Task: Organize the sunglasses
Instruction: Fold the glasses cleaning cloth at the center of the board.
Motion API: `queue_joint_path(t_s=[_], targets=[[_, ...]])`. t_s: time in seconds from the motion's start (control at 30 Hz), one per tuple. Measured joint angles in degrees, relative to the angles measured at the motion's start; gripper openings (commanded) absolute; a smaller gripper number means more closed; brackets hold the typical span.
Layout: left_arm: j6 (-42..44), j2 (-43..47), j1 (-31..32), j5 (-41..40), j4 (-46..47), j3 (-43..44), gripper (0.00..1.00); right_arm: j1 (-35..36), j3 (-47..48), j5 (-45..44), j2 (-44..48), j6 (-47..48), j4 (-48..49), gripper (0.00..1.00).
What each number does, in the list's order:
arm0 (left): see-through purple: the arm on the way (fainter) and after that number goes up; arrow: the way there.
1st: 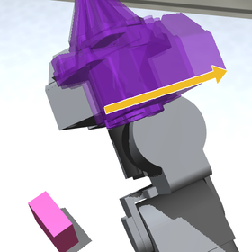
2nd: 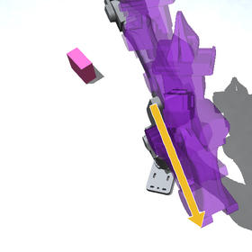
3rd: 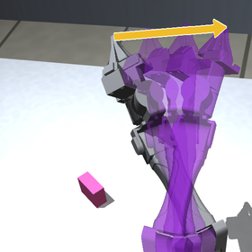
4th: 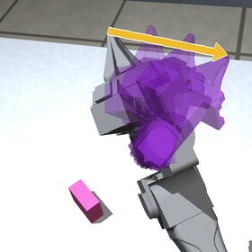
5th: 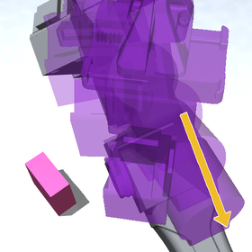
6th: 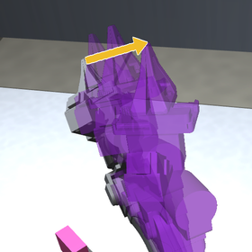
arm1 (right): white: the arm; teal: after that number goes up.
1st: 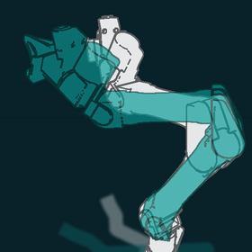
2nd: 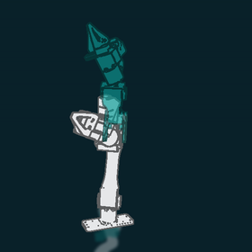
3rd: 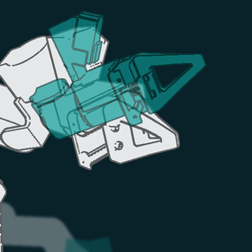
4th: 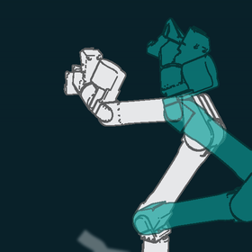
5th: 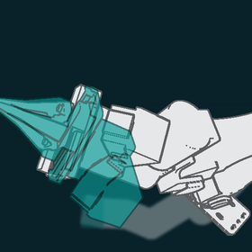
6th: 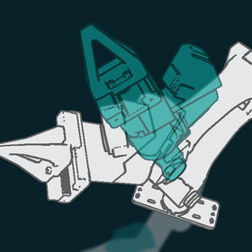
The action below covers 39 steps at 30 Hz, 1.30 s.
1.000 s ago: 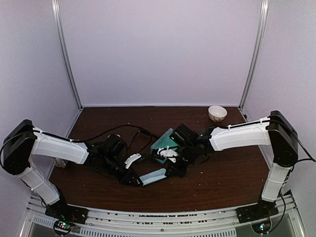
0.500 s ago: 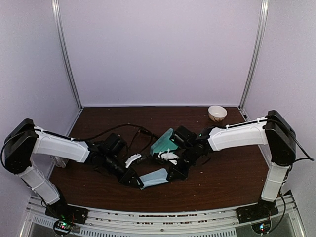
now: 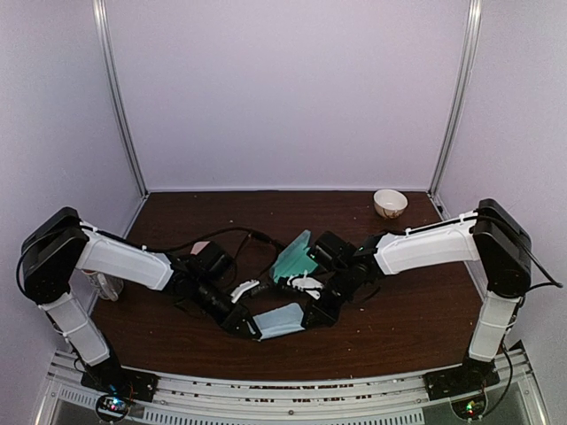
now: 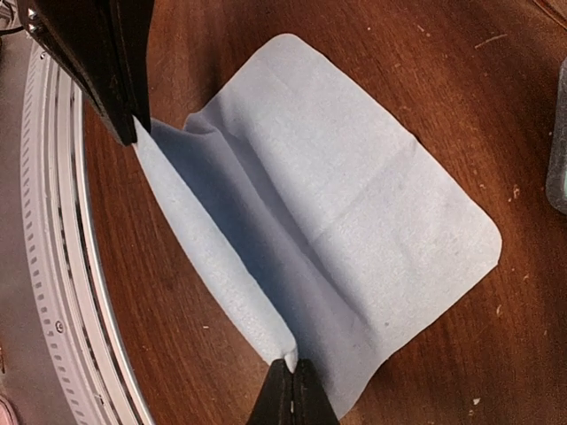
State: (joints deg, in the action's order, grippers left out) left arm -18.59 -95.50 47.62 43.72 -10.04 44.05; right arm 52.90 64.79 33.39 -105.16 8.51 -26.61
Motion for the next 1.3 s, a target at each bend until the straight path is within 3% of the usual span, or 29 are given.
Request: queue_joint_path(t_s=[1.3], targets=[[-0.8, -6.8, -4.4, -0.5, 0.7, 3.1, 0.0, -4.0, 9.2, -0.9, -7.3, 0.3, -3.9, 0.0]])
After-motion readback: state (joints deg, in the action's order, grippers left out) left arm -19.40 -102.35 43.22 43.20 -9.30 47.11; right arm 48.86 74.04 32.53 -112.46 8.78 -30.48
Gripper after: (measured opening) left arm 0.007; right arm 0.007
